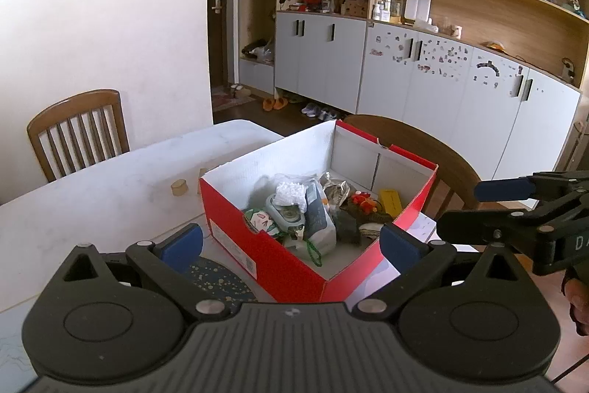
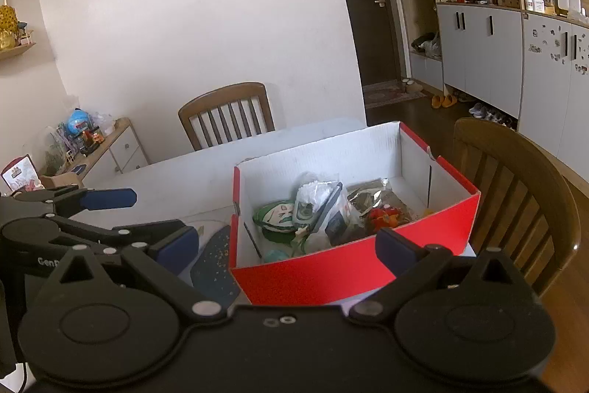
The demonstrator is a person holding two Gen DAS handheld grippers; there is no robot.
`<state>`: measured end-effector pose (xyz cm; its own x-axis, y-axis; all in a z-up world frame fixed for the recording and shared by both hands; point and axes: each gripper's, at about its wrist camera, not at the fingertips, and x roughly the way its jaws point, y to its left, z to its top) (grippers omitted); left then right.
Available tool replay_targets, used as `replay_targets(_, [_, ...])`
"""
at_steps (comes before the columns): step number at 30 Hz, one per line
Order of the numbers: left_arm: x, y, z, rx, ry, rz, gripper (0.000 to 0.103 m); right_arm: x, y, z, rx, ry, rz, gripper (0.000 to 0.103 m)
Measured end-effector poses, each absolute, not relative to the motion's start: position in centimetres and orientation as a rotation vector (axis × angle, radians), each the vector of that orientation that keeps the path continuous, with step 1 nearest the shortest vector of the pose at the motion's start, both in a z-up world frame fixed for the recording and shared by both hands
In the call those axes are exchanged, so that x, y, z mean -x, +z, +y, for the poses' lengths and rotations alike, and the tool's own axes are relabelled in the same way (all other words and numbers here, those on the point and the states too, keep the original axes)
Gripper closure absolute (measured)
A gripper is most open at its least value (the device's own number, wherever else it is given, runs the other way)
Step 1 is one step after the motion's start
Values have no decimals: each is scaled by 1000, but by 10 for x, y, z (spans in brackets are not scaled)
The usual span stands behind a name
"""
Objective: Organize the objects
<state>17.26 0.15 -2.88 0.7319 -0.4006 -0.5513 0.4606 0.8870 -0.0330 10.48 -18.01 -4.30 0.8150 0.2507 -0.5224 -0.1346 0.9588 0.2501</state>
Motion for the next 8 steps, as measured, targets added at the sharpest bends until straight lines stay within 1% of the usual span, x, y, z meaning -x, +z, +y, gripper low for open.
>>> replay_targets(8, [-174, -30, 3, -115, -475, 586, 0, -106, -43, -176, -199, 208, 596, 1])
